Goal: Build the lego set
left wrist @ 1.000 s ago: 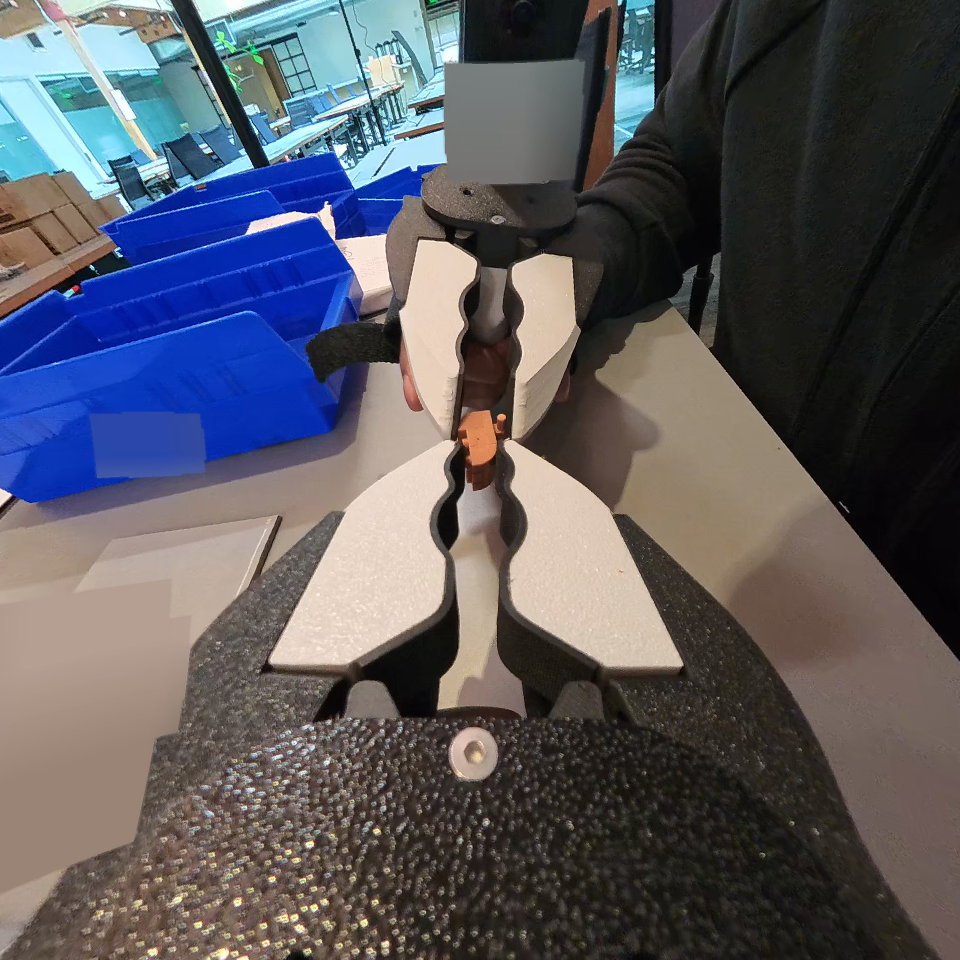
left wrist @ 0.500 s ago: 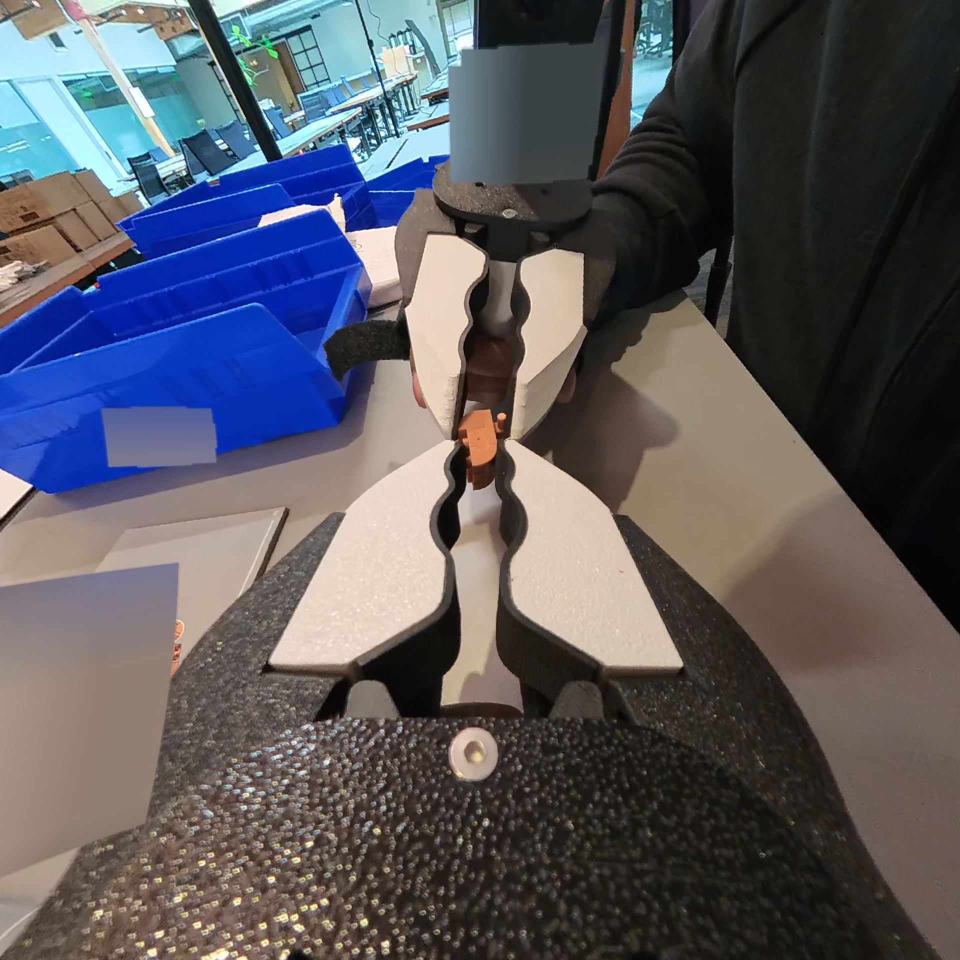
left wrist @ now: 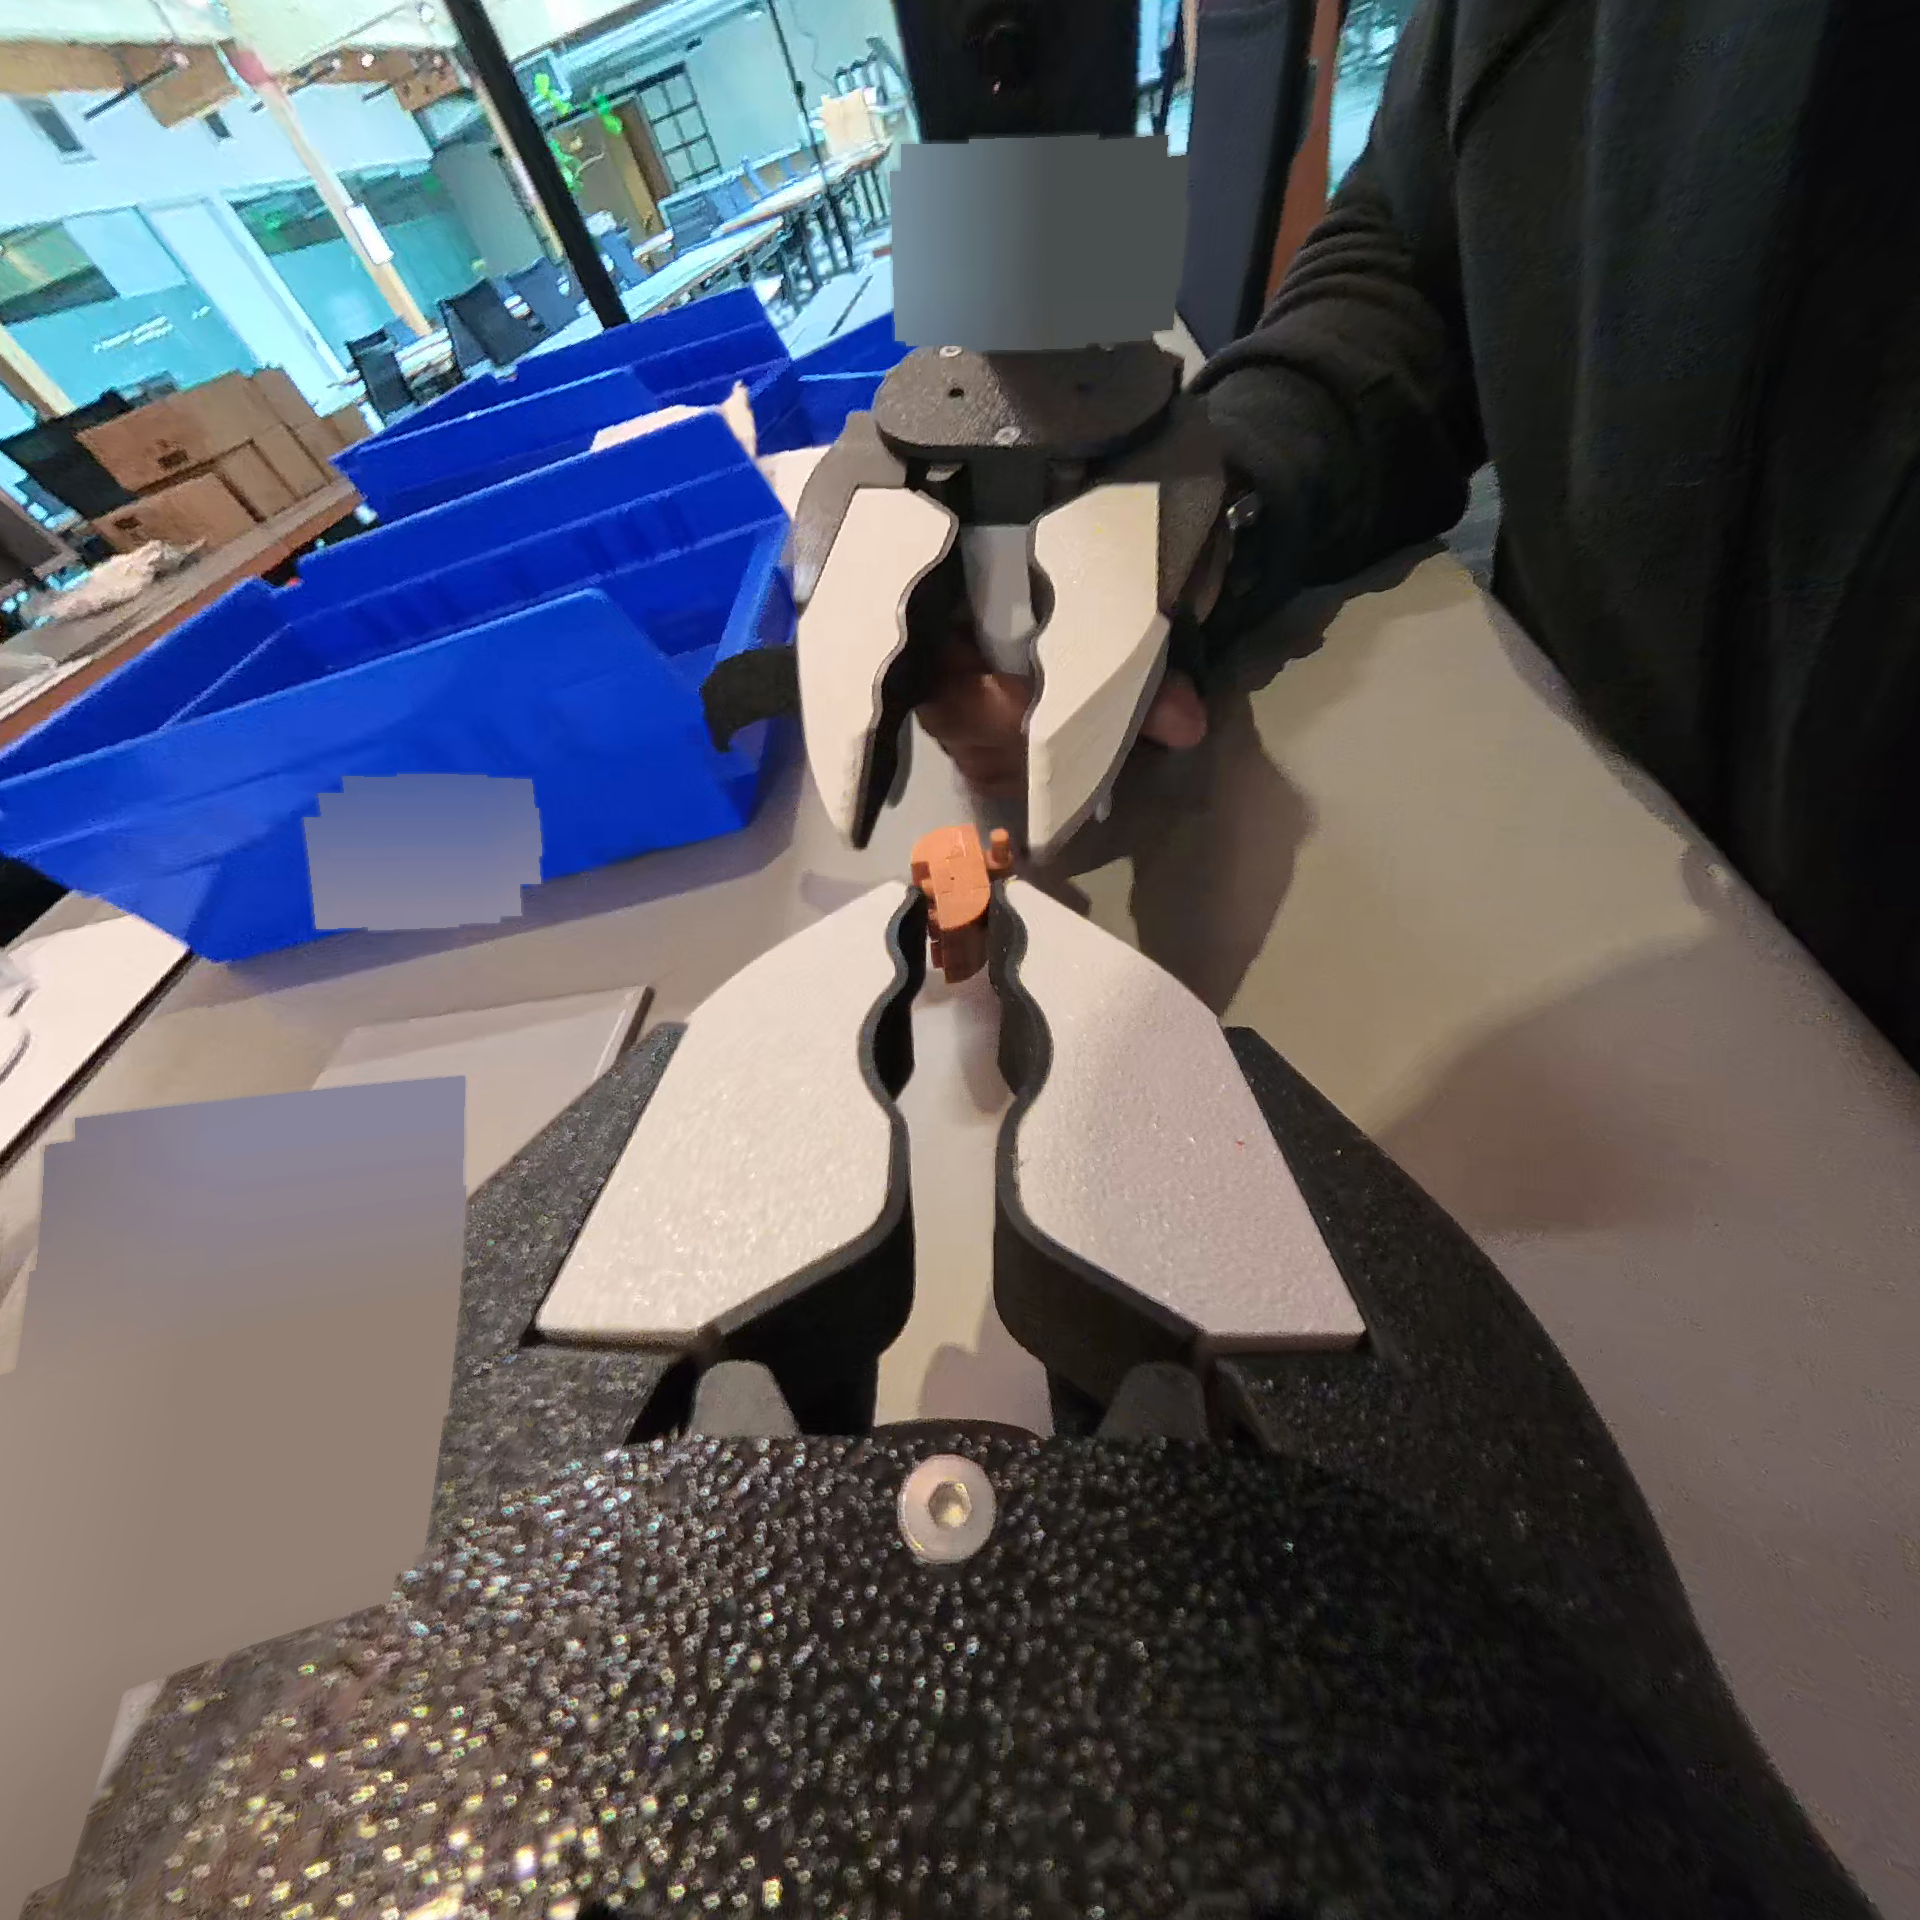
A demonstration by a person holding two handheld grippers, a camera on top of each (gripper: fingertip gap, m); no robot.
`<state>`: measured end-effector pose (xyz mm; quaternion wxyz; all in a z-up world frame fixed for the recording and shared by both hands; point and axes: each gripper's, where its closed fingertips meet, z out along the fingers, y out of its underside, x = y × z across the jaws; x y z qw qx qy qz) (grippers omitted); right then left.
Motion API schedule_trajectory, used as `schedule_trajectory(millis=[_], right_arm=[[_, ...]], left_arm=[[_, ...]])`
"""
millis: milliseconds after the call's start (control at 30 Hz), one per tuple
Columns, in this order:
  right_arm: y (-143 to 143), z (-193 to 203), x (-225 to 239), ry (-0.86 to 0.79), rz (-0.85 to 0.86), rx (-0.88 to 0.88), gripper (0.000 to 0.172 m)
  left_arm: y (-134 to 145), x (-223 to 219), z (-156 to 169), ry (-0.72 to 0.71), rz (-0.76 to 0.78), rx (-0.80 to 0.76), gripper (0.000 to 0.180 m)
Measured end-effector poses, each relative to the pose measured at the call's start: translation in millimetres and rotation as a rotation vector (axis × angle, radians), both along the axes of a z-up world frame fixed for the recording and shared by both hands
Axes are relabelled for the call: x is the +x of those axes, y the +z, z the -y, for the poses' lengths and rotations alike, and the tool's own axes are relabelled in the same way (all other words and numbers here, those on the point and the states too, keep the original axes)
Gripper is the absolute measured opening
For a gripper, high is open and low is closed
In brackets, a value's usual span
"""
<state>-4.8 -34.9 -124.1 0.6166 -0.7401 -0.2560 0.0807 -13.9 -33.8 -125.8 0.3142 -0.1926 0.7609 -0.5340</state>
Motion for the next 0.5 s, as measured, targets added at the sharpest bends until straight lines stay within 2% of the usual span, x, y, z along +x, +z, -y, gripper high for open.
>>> schedule_trajectory(millis=[133,367,500], right_arm=[[3.2,-0.9,6.1,-0.019,-0.051,-0.004,0.028],[2.2,-1.0,8.0,-0.036,-0.051,-0.013,0.023],[2.5,-1.5,9.0,-0.045,-0.070,-0.022,0.023]], left_arm=[[-5.0,6.2,-11.1,0.060,-0.007,0.039,0.011],[-27.9,13.3,-18.0,0.129,-0.006,0.237,0.011],[-45.8,16.4,-24.3,0.164,-0.001,0.406,0.011]])
